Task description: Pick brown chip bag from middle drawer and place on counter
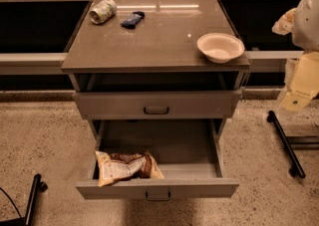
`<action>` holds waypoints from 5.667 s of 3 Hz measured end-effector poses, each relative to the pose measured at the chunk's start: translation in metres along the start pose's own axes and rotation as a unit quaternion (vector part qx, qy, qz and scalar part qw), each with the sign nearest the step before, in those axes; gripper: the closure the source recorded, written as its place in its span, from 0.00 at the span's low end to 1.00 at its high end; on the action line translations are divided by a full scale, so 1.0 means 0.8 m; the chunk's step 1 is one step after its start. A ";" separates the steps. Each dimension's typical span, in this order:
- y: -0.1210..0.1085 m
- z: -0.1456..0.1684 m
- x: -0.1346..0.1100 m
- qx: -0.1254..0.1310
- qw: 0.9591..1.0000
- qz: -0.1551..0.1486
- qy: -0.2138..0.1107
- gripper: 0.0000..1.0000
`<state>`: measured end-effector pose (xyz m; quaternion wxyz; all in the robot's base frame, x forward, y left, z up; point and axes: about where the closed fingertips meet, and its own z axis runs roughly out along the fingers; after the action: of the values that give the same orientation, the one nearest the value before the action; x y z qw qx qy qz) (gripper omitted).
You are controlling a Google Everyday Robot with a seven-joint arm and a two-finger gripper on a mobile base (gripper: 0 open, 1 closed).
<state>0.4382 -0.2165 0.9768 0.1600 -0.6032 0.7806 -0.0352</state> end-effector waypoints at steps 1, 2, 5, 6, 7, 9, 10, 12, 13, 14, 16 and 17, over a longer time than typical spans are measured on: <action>0.000 0.000 0.000 0.000 1.000 0.000 0.000 0.00; 0.003 0.032 -0.043 -0.015 0.998 -0.023 -0.048 0.00; 0.114 0.208 -0.257 -0.050 0.961 -0.215 -0.164 0.00; 0.113 0.210 -0.263 -0.056 0.957 -0.221 -0.179 0.00; 0.150 0.310 -0.317 -0.107 0.928 -0.249 -0.257 0.00; 0.181 0.461 -0.356 -0.132 0.908 -0.214 -0.336 0.00; 0.181 0.461 -0.356 -0.132 0.908 -0.214 -0.335 0.00; 0.177 0.597 -0.336 -0.143 0.927 -0.175 -0.301 0.12; 0.179 0.677 -0.311 -0.147 0.932 -0.161 -0.288 0.20; 0.178 0.706 -0.303 -0.147 0.934 -0.162 -0.283 0.25; 0.175 0.699 -0.304 -0.149 0.933 -0.163 -0.283 0.74; 0.176 0.698 -0.304 -0.149 0.933 -0.163 -0.283 0.97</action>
Offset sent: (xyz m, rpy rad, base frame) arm 0.0513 0.1566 -0.0749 0.3607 -0.0009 0.3200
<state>0.5244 0.1300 0.4635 0.2749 -0.7239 0.5901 0.2285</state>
